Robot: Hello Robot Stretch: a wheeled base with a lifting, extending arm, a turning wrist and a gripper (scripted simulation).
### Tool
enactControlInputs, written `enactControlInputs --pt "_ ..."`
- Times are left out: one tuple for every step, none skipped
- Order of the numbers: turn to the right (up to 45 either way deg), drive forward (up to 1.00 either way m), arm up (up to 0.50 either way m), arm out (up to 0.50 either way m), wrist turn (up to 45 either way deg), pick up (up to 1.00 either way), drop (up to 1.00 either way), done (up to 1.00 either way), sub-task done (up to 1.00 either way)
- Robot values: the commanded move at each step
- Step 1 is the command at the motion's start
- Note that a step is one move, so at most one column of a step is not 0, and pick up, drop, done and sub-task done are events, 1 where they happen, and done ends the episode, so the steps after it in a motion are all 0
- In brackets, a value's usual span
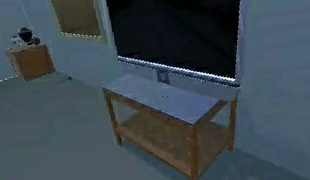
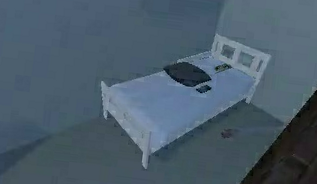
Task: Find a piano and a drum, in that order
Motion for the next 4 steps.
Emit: enactControlInputs --pt "-39.0 0.0 0.0 0.0 0.0 0.0 0.0 0.0 0.0" --pt "0.0 1.0 0.0 0.0 0.0 0.0 0.0 0.0 0.0" --pt "0.0 1.0 0.0 0.0 0.0 0.0 0.0 0.0 0.0" --pt "-6.0 0.0 0.0 0.0 0.0 0.0 0.0 0.0 0.0"
